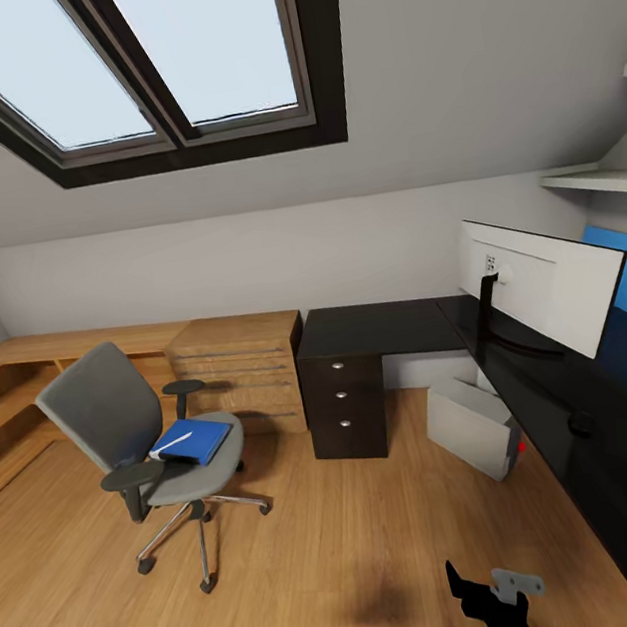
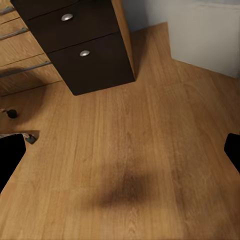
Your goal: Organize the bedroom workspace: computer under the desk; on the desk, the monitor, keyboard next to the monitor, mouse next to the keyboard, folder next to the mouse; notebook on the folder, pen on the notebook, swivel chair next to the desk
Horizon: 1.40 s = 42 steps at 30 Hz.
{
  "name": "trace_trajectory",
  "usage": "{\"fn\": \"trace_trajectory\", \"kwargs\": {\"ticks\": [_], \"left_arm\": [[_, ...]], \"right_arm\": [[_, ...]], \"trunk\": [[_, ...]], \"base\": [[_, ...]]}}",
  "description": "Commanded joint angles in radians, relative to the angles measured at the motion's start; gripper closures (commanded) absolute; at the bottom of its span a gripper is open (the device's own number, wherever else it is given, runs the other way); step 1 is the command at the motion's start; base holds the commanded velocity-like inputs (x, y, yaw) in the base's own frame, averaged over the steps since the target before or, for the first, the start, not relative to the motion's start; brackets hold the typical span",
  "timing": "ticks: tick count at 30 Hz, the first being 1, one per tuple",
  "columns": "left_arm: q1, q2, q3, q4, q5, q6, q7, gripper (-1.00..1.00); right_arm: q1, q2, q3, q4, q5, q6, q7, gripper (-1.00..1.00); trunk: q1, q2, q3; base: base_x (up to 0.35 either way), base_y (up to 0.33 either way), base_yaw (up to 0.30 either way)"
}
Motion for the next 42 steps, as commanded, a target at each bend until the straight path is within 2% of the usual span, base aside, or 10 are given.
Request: {"fn": "trace_trajectory", "kwargs": {"ticks": [1,5,10,11,23,28,32,38,39,42], "left_arm": [[0.000,-0.001,0.002,-0.002,0.007,0.005,0.002,-1.00],[0.000,-0.001,0.002,-0.002,0.007,0.005,0.002,-1.00],[0.000,-0.001,0.002,-0.002,0.007,0.004,0.002,-1.00],[0.000,-0.001,0.002,-0.002,0.007,0.004,0.002,-1.00],[0.000,-0.001,0.002,-0.002,0.007,0.004,0.002,-1.00],[0.000,-0.001,0.002,-0.002,0.007,0.004,0.002,-1.00],[0.000,-0.001,0.002,-0.002,0.007,0.004,0.002,-1.00],[0.000,-0.001,0.003,-0.002,0.006,0.001,0.002,-1.00],[0.000,-0.001,0.003,-0.002,0.006,0.001,0.001,-1.00],[0.000,-0.001,0.003,-0.001,0.007,0.001,0.002,-1.00]], "right_arm": [[-0.001,0.000,-0.005,-0.002,-0.008,-0.001,0.010,-1.00],[-0.002,-0.001,-0.005,-0.062,-0.008,0.021,0.009,-1.00],[-0.002,-0.002,-0.005,-0.244,-0.006,0.169,0.007,-1.00],[-0.002,-0.003,-0.006,-0.341,-0.006,0.266,0.006,-1.00],[-0.001,-0.011,-0.032,-0.772,-0.021,0.774,-0.004,-1.00],[-0.001,-0.003,-0.132,-0.980,-0.082,1.056,-0.094,-1.00],[0.000,-0.006,-0.148,-1.075,-0.150,1.212,-0.120,-1.00],[0.054,-0.014,-0.156,-1.089,-0.158,1.225,-0.116,-1.00],[0.057,-0.059,-0.180,-1.088,-0.161,1.229,-0.117,-1.00],[0.057,-0.073,-0.185,-1.088,-0.162,1.229,-0.118,-1.00]], "trunk": [[-0.004,0.006,0.002],[-0.019,0.034,0.014],[-0.038,0.069,0.030],[-0.042,0.076,0.033],[-0.088,0.160,0.071],[-0.107,0.195,0.086],[-0.119,0.216,0.093],[-0.119,0.216,0.090],[-0.119,0.216,0.090],[-0.119,0.216,0.090]], "base": [[0.000,0.000,0.000],[0.000,0.000,0.000],[0.000,0.000,0.000],[0.000,0.000,0.000],[0.000,0.000,0.000],[0.000,0.000,0.000],[0.000,0.000,0.000],[0.000,-0.043,0.000],[0.000,-0.286,0.000],[0.000,-0.296,0.000]]}}
